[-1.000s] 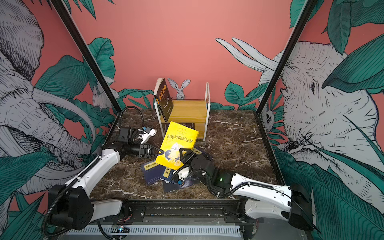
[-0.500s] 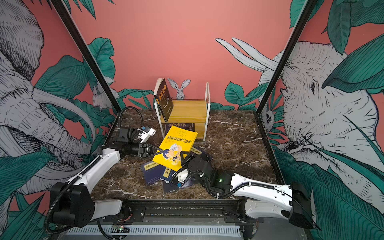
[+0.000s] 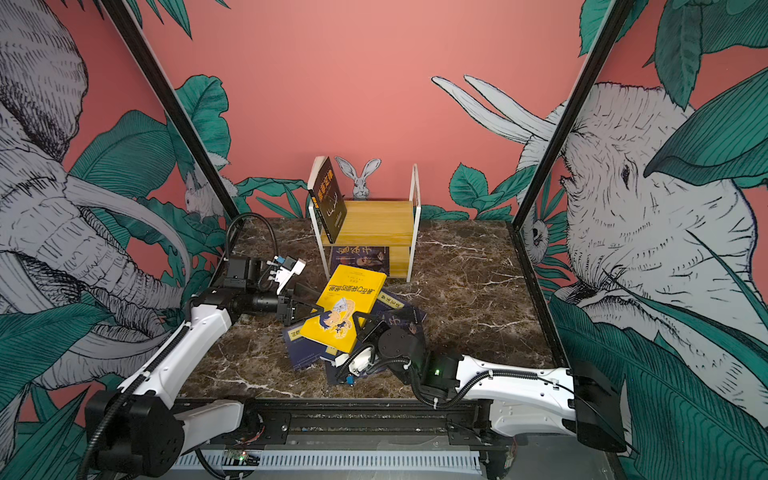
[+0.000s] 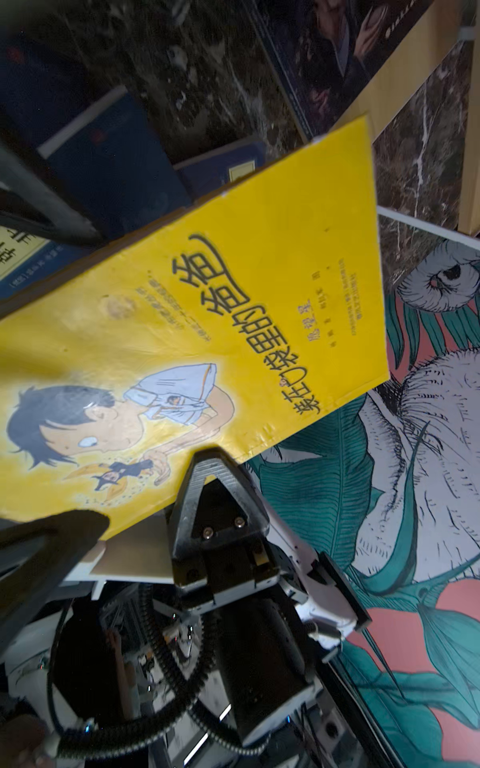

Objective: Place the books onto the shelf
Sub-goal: 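Carry the yellow paperback with the right gripper onto the shelf's lower tier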

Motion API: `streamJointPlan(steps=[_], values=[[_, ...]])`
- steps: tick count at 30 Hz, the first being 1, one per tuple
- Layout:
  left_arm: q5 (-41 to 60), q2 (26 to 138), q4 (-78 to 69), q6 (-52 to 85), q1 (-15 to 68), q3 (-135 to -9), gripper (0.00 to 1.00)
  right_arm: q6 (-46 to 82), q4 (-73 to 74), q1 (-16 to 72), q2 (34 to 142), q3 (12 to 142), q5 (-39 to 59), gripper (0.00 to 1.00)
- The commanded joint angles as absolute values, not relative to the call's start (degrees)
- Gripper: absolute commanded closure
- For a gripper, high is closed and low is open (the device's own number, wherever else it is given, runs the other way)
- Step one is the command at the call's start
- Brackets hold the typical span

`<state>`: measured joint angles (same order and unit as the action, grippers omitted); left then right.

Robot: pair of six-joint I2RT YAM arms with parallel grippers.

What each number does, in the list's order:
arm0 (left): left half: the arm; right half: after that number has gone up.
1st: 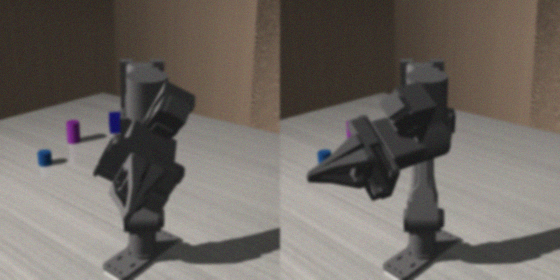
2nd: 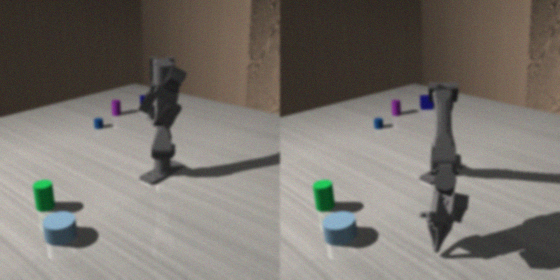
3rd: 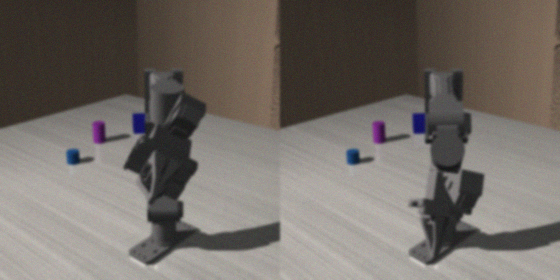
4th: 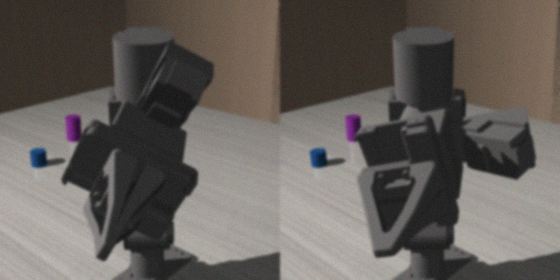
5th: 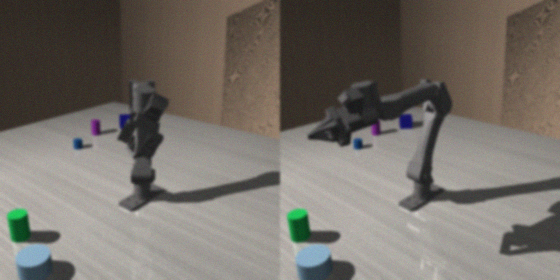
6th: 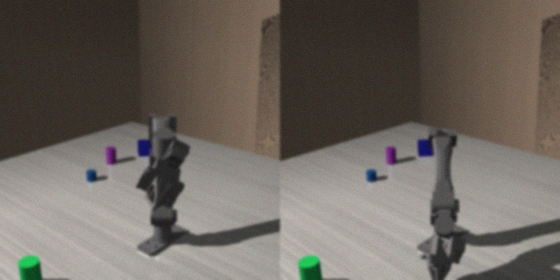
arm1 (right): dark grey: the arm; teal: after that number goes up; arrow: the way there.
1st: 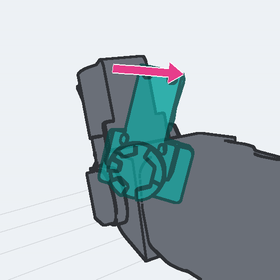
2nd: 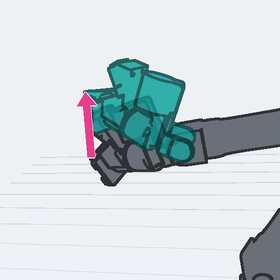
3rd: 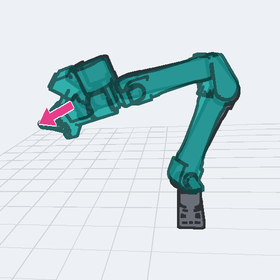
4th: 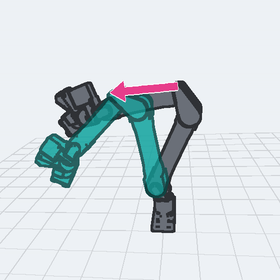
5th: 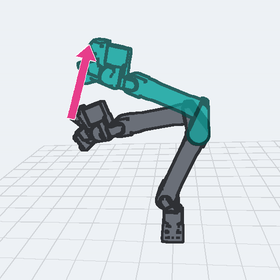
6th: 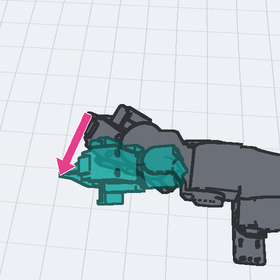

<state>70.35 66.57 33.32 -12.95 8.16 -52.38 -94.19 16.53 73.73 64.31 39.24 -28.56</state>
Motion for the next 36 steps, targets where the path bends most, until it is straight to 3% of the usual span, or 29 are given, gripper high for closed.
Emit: streamJointPlan(steps=[1, 5, 10, 18, 22, 28, 36], values=[[53.40, 63.64, 34.58, -16.29, 6.85, -53.52, 0.01, -93.31, 32.32, 74.83, 64.85, 37.87, -33.43, 1.00], [36.33, 60.48, 31.12, -15.62, 5.93, -50.80, 0.00, -91.78, 42.19, 75.05, 69.21, 35.95, -38.22, 1.00], [27.92, 55.91, 32.34, -14.99, 5.83, -49.93, 0.00, -90.90, 54.36, 75.32, 75.22, 34.42, -43.37, 1.00], [27.41, 47.67, 25.45, -9.85, 2.50, -41.33, 0.00, -87.85, 62.86, 75.06, 84.65, 34.90, -51.46, 1.00], [30.10, 43.79, 19.05, -4.63, -3.89, -36.76, 0.00, -82.89, 58.35, 73.10, 88.88, 36.45, -55.11, 1.00], [26.46, 41.49, 18.77, -8.99, -4.26, -35.08, 0.00, -70.14, 49.63, 69.08, 91.18, 40.57, -59.42, 1.00], [28.04, 40.50, 15.92, -11.22, -3.69, -31.62, 0.00, -68.33, 51.03, 64.92, 100.38, 48.37, -60.64, 1.00]])
